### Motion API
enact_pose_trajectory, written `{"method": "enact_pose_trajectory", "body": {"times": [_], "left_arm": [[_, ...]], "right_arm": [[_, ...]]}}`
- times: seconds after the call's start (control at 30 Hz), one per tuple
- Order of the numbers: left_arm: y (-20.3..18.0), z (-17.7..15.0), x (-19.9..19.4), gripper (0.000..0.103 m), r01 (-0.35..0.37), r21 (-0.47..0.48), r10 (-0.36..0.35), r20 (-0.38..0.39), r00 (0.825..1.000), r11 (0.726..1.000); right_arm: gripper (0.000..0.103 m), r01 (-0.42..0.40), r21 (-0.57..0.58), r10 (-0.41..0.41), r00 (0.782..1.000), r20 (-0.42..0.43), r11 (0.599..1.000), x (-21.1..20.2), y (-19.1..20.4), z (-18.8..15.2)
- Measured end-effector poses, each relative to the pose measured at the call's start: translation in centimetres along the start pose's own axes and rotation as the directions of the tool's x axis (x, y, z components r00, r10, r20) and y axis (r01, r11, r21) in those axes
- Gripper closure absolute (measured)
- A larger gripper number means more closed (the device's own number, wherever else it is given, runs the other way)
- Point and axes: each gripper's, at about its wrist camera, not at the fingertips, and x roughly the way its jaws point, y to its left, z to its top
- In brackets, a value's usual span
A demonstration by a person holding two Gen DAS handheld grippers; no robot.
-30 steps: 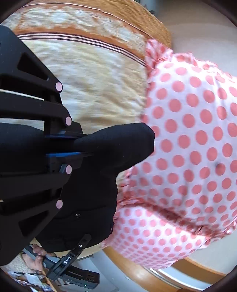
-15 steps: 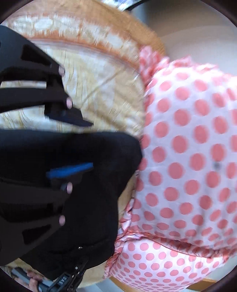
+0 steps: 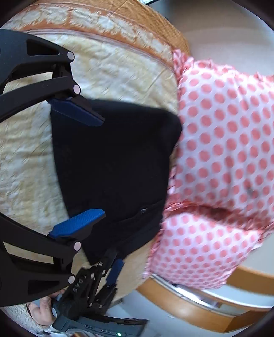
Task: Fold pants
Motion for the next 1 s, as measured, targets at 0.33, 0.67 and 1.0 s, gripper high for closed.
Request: {"method": "enact_pose_trajectory", "body": {"times": [0.33,0.67,1.0], "left_arm": [[-0.3,-2.3,3.6,0.019,-0.047,0.034,0.051,-0.123,0.991,0.998],[-0.7,-3.3,3.4,0.003,-0.028,0.066,0.033,-0.09,0.995,0.997],[2.1,-7.2,-3.0,0.002,-0.188,0.074,0.188,0.003,0.982,0.979]], "right_arm": [[0.044,0.044,-0.049,-0.05,0.988,-0.145,0.998,3.2,1.8,-1.9],[0.036,-0.008,0.079,0.013,0.997,-0.074,0.997,1.7,0.6,-2.6],[0.011,0.028,0.128,-0.027,1.0,-0.011,0.991,-3.5,2.1,-5.9]]}}
